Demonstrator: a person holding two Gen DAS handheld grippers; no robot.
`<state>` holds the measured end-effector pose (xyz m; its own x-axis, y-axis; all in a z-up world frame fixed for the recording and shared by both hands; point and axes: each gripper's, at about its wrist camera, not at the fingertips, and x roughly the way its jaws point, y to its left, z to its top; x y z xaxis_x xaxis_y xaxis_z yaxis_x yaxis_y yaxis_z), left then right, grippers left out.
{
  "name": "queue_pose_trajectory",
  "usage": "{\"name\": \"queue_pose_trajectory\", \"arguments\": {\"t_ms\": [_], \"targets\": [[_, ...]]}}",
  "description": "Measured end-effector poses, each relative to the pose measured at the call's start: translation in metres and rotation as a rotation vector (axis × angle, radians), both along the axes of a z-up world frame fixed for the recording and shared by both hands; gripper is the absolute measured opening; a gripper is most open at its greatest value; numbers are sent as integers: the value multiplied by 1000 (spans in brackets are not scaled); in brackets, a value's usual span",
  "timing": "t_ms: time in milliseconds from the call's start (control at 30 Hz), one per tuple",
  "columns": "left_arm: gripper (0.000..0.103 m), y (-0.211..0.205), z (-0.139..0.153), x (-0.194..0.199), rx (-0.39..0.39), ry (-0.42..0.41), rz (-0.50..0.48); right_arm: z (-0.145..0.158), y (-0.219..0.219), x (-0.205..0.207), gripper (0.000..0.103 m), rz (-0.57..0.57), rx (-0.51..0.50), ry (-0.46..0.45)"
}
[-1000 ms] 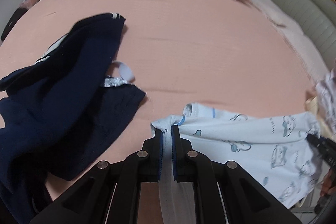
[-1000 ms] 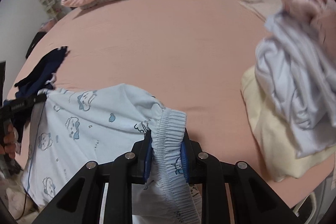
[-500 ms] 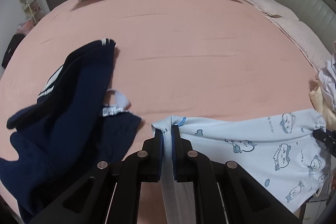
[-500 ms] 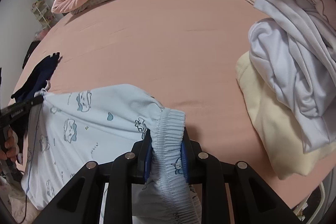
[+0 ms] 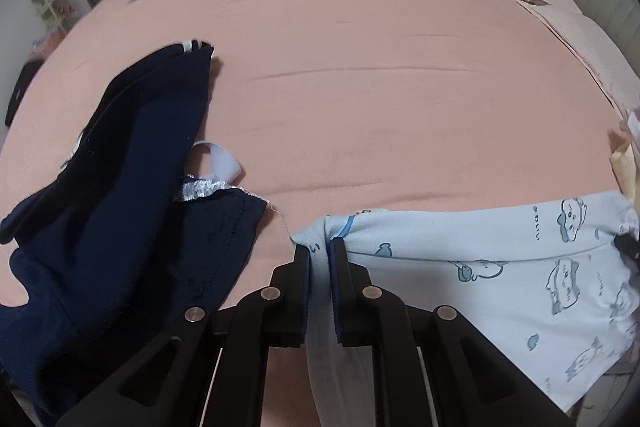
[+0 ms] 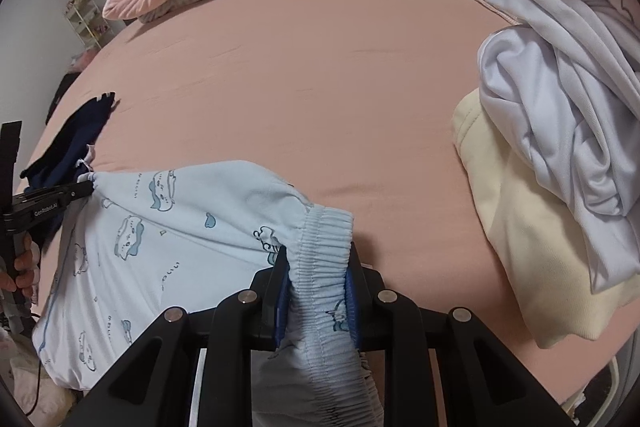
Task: Fold clothes
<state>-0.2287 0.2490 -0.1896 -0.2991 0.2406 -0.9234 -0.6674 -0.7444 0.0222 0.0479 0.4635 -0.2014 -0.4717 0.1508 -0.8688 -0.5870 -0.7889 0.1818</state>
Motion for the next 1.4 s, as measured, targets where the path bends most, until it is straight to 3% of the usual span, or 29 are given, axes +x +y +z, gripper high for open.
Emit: {"name": "queue_pose_trajectory", "arguments": {"t_ms": [67,133,200,267,333,467,533,700,800,967,1067,1133,1267,1400], "targets": [[15,0,0,-4,-12,-52,40,1,3,4,27,0,-17,16],[23,-4,4,-5,3,-80,80,3,4,9,39,-9,-35,32],[37,-9,8,-5,32,-107,116,7,4,16,65,-20,-55,49],[45,-16,16,-3,92,-136,135,11,5,25,66,-30,-82,66],[46,-22,20,-2,150,-196,156,13,5,36,66,-38,-90,68],[47,-40,19,0,374,-458,220,14,7,50,66,-48,-113,68],[47,-46,16,2,466,-551,252,14,8,55,66,-46,-136,74],[47,-53,7,14,576,-649,330,10,10,57,67,-51,-185,99],[47,-55,9,10,605,-630,343,7,6,56,67,-33,-196,97],[47,-65,40,-18,709,-553,349,4,1,53,67,-3,-232,107],[47,-60,59,-16,704,-475,319,-1,2,57,67,4,-295,122],[47,-49,68,-18,688,-428,281,-3,3,61,67,2,-330,138],[47,-54,86,15,565,-286,121,-8,7,67,67,-6,-408,161],[47,-28,83,46,456,-265,-24,-12,9,66,68,-20,-464,191]]}}
